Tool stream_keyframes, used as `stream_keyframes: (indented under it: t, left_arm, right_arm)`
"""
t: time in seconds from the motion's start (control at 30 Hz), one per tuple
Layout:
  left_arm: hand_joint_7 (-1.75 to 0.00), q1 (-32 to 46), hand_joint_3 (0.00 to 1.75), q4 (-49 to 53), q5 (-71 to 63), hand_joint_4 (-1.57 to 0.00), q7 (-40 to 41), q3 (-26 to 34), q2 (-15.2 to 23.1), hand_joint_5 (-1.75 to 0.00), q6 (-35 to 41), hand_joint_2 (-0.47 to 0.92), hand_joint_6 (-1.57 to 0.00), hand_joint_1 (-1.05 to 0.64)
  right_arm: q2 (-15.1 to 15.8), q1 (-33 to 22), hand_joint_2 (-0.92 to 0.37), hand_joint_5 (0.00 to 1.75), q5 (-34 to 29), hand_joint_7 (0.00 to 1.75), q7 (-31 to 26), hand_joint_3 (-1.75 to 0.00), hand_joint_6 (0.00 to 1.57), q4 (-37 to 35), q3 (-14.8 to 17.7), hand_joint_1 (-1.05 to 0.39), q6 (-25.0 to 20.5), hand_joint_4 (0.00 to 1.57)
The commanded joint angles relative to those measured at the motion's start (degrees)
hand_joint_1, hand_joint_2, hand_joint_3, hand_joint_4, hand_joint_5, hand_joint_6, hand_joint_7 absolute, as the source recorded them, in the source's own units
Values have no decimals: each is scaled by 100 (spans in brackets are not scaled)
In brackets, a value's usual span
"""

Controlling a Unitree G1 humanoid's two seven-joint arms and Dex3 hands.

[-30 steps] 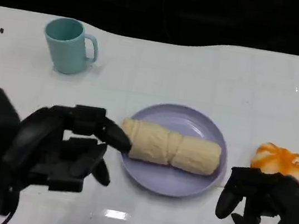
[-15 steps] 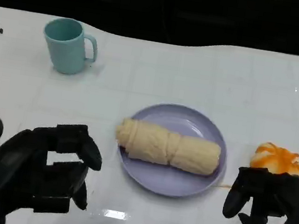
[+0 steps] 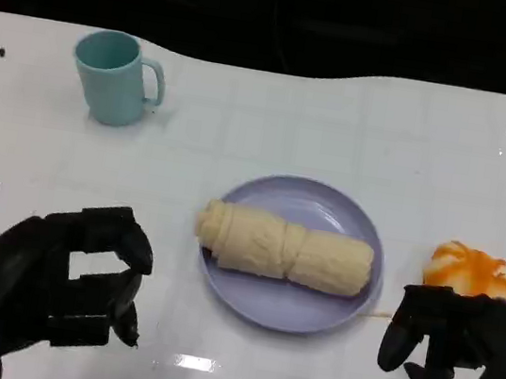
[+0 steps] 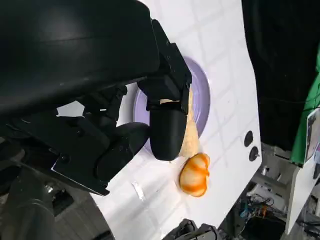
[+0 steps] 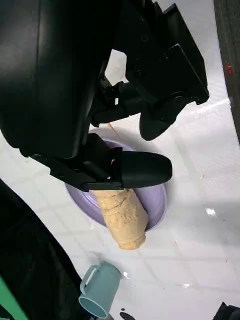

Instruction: Grasp the towel on the left side of the plate with the left hand and place it into the plate.

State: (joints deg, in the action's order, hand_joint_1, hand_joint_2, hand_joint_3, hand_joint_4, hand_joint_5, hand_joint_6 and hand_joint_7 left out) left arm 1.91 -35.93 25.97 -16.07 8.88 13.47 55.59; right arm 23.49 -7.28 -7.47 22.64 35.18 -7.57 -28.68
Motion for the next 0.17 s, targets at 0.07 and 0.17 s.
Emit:
stream_keyframes:
  t: [0.07, 0.17]
  left_arm:
    - [-169, 25, 119, 56, 36, -78, -34, -27, 168, -175, -114, 59, -67, -11]
    - [-169, 23, 119, 51, 62, -78, -32, -40, 179, -175, -95, 60, -67, -11]
  right_arm:
    - [16, 0, -56, 175, 91, 144, 7, -109, 71, -4, 77, 3, 77, 72]
    - [44, -7, -56, 175, 79, 144, 10, -109, 70, 13, 72, 3, 47, 72]
